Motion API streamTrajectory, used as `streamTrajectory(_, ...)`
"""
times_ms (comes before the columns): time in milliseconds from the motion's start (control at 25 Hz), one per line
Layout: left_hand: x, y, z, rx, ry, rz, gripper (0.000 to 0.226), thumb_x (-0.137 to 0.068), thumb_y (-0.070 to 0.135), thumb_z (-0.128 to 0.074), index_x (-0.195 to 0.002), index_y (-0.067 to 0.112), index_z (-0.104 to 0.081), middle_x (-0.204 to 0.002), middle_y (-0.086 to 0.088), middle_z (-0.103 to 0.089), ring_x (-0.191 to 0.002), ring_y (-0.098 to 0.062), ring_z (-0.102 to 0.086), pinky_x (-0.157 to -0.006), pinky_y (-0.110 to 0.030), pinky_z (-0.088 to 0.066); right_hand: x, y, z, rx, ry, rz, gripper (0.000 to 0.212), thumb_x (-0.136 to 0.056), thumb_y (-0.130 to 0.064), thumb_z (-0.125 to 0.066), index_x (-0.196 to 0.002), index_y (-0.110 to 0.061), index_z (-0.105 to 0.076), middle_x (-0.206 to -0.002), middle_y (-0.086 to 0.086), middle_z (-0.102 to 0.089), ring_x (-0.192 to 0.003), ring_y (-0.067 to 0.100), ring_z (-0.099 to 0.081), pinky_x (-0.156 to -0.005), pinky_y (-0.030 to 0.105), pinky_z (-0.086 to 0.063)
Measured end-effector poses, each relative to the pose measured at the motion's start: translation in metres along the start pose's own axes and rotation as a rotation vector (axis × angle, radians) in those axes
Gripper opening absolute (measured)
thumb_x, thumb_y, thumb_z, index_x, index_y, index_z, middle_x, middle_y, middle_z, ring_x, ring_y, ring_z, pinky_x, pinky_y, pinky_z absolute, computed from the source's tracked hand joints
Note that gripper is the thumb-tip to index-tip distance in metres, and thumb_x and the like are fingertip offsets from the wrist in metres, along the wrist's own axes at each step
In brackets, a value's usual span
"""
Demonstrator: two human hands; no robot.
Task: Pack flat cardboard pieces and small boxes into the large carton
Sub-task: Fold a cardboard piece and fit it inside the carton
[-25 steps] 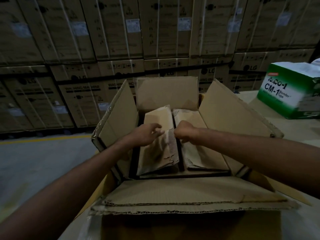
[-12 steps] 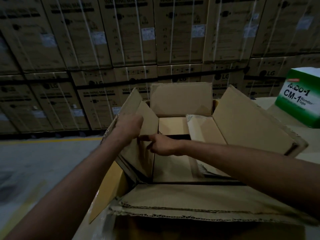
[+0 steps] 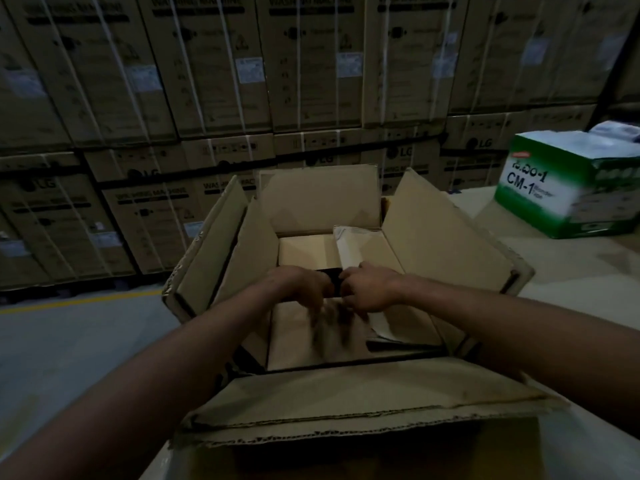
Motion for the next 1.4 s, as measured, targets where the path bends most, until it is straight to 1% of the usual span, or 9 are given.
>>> streamTrajectory(280, -0.026, 0.067, 0.021, 0.355, 0.053, -0.301, 0.091, -0.094, 0.005, -0.065, -0.162, 0.026, -0.008, -0.161, -0.002, -0.028, -0.145, -0.019, -0.031, -0.119, -0.036, -0.031, 0.047, 0.058, 0.067, -0.268, 0.333, -0.194, 0.03, -0.088, -0.021, -0.071, -0.117, -0.018, -0.068, -0.112, 0.001, -0.066, -0.097, 0.016, -0.062, -0.083, 0.032, -0.056)
streamTrajectory(600, -0.019, 0.153, 0.019, 0.371, 0.001, -0.485, 0.095, -0.099, 0.002, -0.054, -0.159, 0.04, 0.009, -0.169, 0.004, 0.002, -0.155, -0.023, -0.005, -0.121, -0.042, -0.021, 0.08, 0.114, 0.062, 0.308, 0.236, -0.342, 0.022, -0.091, -0.018, -0.067, -0.112, -0.022, -0.063, -0.107, 0.004, -0.064, -0.105, 0.025, -0.058, -0.098, 0.045, -0.046)
streamTrajectory(680, -0.018, 0.142, 0.02, 0.412, 0.02, -0.447, 0.088, -0.1, 0.006, -0.056, -0.161, 0.036, 0.001, -0.169, 0.002, -0.008, -0.154, -0.021, -0.012, -0.119, -0.038, -0.026, 0.071, 0.102, 0.061, 0.366, 0.241, -0.289, 0.023, -0.092, -0.018, -0.069, -0.113, -0.02, -0.064, -0.109, 0.005, -0.065, -0.105, 0.025, -0.059, -0.098, 0.043, -0.047)
streamTrajectory(760, -0.021, 0.114, 0.021, 0.35, 0.087, -0.356, 0.07, -0.1, 0.014, -0.059, -0.159, 0.026, -0.024, -0.162, 0.0, -0.033, -0.146, -0.019, -0.034, -0.115, -0.034, -0.034, 0.055, 0.087, 0.059, 0.307, 0.211, -0.212, 0.024, -0.095, -0.014, -0.065, -0.119, -0.018, -0.065, -0.113, 0.005, -0.066, -0.106, 0.024, -0.061, -0.095, 0.04, -0.051)
streamTrajectory(880, -0.03, 0.051, 0.014, 0.076, 0.183, -0.144, 0.043, -0.098, 0.026, -0.061, -0.139, 0.016, -0.055, -0.136, -0.006, -0.06, -0.12, -0.023, -0.058, -0.103, -0.038, -0.048, 0.021, 0.068, 0.034, 0.064, -0.048, -0.127, 0.031, -0.097, -0.013, -0.058, -0.126, -0.016, -0.067, -0.119, 0.007, -0.068, -0.103, 0.025, -0.065, -0.087, 0.037, -0.054)
streamTrajectory(1080, -0.029, -0.032, -0.032, 0.067, -0.003, 0.024, 0.039, -0.106, 0.033, -0.047, -0.13, 0.004, -0.06, -0.117, -0.014, -0.071, -0.096, -0.024, -0.065, -0.085, -0.033, -0.048, -0.006, 0.048, -0.015, -0.211, -0.378, -0.082, 0.033, -0.105, -0.015, -0.048, -0.136, -0.01, -0.06, -0.129, 0.013, -0.064, -0.117, 0.03, -0.062, -0.098, 0.042, -0.051)
streamTrajectory(1200, -0.01, -0.039, -0.023, 0.129, 0.137, 0.032, 0.038, -0.108, 0.034, -0.043, -0.13, 0.008, -0.059, -0.124, -0.013, -0.066, -0.109, -0.029, -0.064, -0.09, -0.035, -0.049, 0.0, 0.049, 0.004, -0.429, -0.271, -0.107, 0.033, -0.11, -0.023, -0.042, -0.133, -0.005, -0.057, -0.122, 0.016, -0.061, -0.112, 0.033, -0.061, -0.092, 0.041, -0.048)
streamTrajectory(1320, 0.017, -0.03, 0.02, 0.246, 0.295, 0.025, 0.05, -0.106, 0.049, -0.04, -0.099, 0.008, -0.068, -0.102, -0.01, -0.071, -0.089, -0.024, -0.067, -0.074, -0.028, -0.048, 0.012, 0.066, 0.039, -0.508, -0.104, -0.224, 0.036, -0.11, -0.034, -0.043, -0.119, -0.006, -0.063, -0.114, 0.011, -0.063, -0.106, 0.027, -0.062, -0.091, 0.041, -0.048)
streamTrajectory(1400, 0.043, -0.03, 0.039, 0.42, 0.148, 0.037, 0.052, -0.099, 0.058, -0.049, -0.096, 0.012, -0.073, -0.091, 0.0, -0.072, -0.082, -0.016, -0.068, -0.072, -0.028, -0.054, 0.023, 0.081, 0.045, -0.504, -0.301, -0.244, 0.03, -0.105, -0.027, -0.052, -0.122, -0.008, -0.066, -0.125, 0.012, -0.068, -0.116, 0.03, -0.066, -0.096, 0.044, -0.054)
Point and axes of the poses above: each hand's wrist, its own x-axis away from the middle knuckle, its own z-axis out of the back of the hand, y = z × x, the point moved 4 cm from there along -x, towards the middle knuckle
